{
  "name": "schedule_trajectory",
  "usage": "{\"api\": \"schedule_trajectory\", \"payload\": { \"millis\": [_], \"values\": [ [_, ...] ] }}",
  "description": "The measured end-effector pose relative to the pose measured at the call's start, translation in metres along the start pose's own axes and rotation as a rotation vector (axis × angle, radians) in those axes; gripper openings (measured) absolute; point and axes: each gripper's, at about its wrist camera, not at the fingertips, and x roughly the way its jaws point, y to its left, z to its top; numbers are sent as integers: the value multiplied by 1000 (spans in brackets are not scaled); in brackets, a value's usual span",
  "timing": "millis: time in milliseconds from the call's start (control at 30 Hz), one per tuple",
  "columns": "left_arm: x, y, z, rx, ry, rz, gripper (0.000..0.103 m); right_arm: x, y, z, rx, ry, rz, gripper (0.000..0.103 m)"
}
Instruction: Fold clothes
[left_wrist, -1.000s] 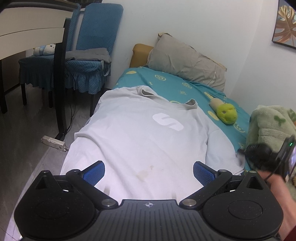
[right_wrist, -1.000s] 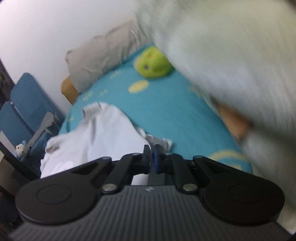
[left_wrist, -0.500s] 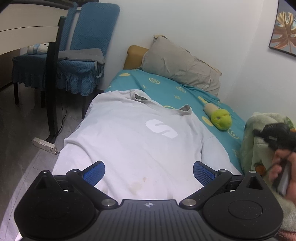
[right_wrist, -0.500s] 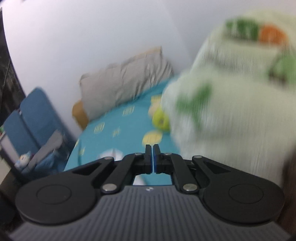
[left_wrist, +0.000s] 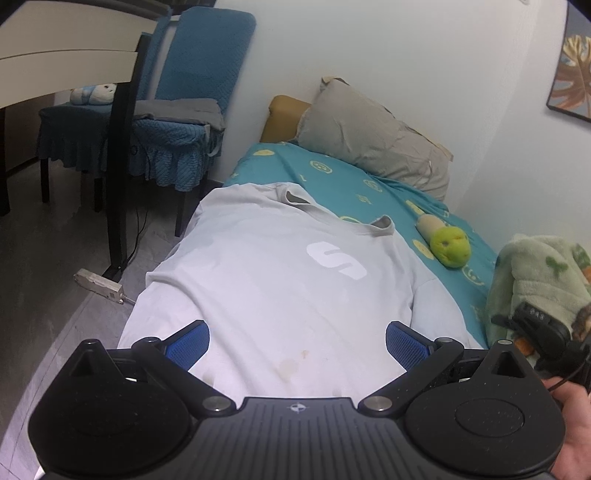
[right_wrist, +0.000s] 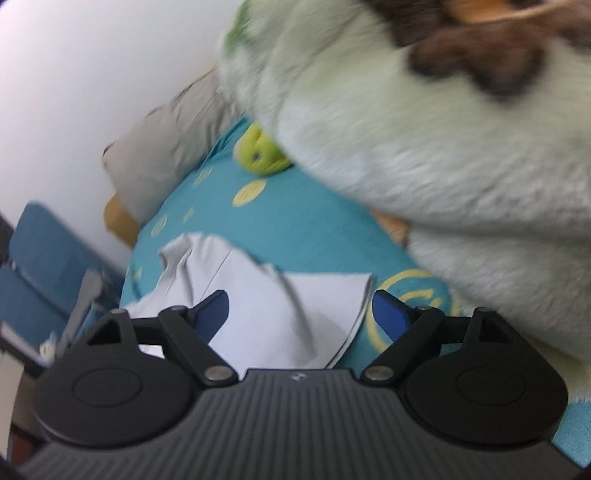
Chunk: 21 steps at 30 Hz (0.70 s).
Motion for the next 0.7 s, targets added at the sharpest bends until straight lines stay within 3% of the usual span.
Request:
{"api": "schedule_trajectory", "payload": {
  "millis": [67,133,200,233,267,333,500,700],
  "values": [
    [3,0,0,-7,4,6,103,11,-8,-2,26,22,-7,67],
    [7,0,0,-16,12,9,103,23,-16,-6,42,46,-7,65],
    [11,0,-1,-20,18,8,103,30,-14,-8,-3,15,1,64],
    [12,0,-1,-21,20,7,103,35,-13,-9,-19,9,4,50],
    [14,0,-1,-21,22,7,103,40,-12,-8,-25,16,13,23],
    [17,0,-1,-18,23,8,103,50,-8,-8,-38,33,18,7],
    [20,0,5,-36,13,10,103,35,15,12,-111,-47,83,5],
    [11,2,16,-46,-30,-2,103,3,86,54,-283,-149,199,5]
  ]
}}
